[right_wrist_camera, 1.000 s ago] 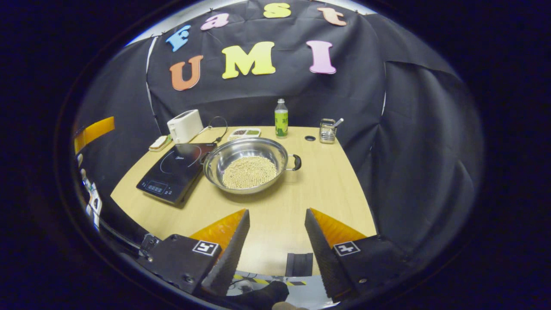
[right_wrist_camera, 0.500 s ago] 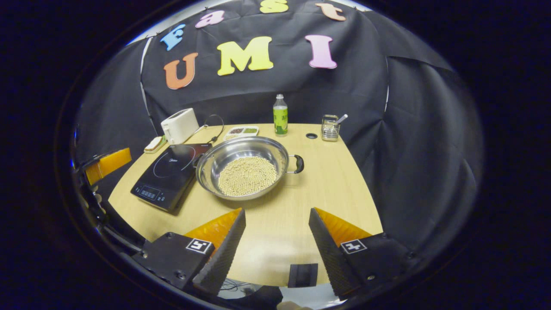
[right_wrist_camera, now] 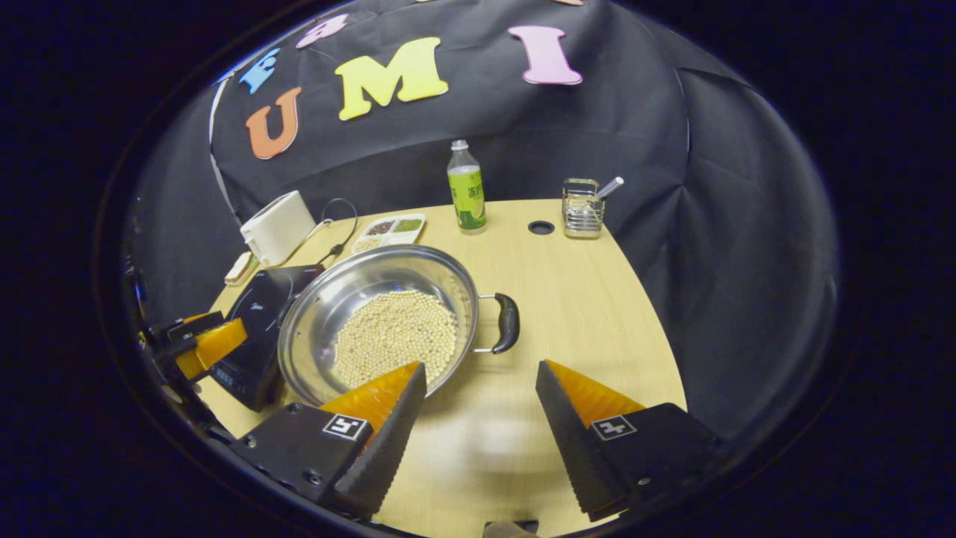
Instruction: First push the handle of the pot to place it horizontally, then grasp the pot with both hands and set it on the induction cooktop.
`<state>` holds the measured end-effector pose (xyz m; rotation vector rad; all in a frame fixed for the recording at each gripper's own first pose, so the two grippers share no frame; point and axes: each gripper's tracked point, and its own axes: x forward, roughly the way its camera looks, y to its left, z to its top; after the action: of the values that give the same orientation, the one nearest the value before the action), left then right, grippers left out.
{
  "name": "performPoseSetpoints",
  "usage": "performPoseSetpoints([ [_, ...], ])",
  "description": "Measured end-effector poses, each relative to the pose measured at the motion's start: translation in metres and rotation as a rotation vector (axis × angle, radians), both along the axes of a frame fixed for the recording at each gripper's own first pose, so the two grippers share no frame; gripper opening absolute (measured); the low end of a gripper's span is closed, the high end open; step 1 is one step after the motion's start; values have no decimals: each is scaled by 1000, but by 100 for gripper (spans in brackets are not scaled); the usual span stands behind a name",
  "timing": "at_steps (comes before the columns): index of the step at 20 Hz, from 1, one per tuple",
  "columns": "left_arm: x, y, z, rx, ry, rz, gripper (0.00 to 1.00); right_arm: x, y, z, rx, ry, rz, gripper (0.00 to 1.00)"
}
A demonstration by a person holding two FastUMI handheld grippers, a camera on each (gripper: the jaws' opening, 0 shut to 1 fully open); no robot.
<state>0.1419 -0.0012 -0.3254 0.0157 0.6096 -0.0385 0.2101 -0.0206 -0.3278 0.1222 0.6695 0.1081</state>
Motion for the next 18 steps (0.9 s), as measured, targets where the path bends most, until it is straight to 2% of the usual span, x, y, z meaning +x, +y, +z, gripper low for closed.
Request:
performPoseSetpoints([
  [6, 40, -4, -43, -15, 101, 36, 97, 49, 0, -18, -17, 40, 29, 94],
  [10, 56, -10, -58, -28, 138, 41, 97, 66, 0, -26, -24, 62, 49, 94],
  [15, 64, -14, -63, 4, 160, 22, 96, 76, -3, -35, -34, 84, 57, 94],
  [16, 64, -14, -63, 5, 163, 19, 86, 77, -2, -35, -31, 88, 64, 94],
  [17, 64, -14, -63, 4, 171, 21, 96, 77, 0, -37, -28, 100, 67, 93],
  [18, 65, -14, -63, 3, 177, 21, 96, 77, 3, -40, -20, 108, 74, 92],
])
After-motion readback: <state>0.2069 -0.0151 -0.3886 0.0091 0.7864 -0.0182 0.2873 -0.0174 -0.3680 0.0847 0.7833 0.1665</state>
